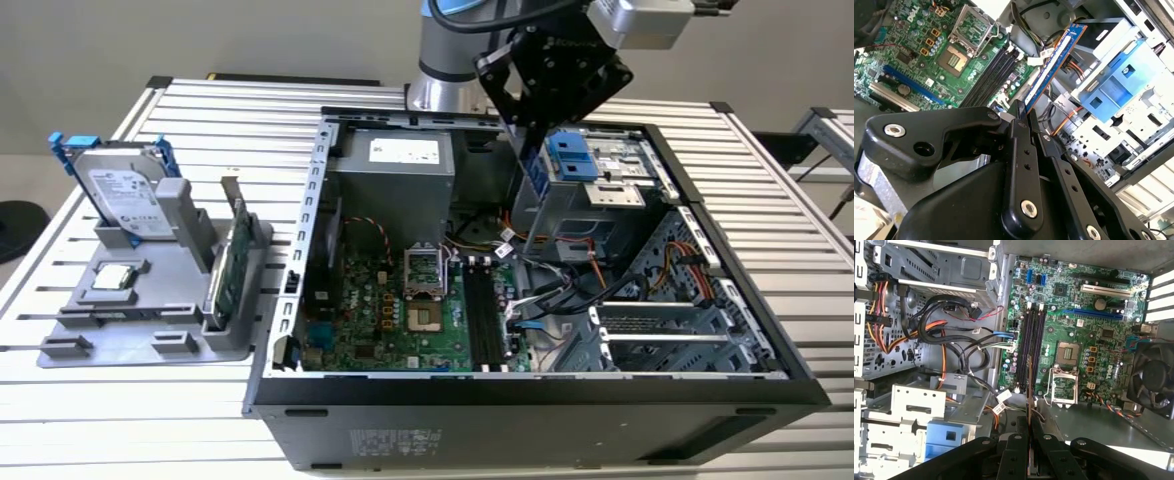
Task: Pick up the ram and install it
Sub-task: 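Insert the ram into the slot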
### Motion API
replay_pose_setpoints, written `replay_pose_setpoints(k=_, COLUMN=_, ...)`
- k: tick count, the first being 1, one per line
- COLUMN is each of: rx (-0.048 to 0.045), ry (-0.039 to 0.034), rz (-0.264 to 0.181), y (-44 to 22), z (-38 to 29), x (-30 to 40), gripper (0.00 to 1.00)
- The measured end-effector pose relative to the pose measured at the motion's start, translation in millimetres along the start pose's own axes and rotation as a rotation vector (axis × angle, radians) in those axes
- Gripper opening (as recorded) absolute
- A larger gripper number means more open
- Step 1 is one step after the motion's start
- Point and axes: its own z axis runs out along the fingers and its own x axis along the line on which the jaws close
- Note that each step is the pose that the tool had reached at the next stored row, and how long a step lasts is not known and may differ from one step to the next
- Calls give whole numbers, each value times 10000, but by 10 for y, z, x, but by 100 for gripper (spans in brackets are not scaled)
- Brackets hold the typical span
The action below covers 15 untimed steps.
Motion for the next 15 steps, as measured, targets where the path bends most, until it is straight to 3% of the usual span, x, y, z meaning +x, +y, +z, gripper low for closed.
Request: replay_pose_setpoints(k=15, rx=-6, ry=-1, rz=0, y=1, z=34, x=1, gripper=0)
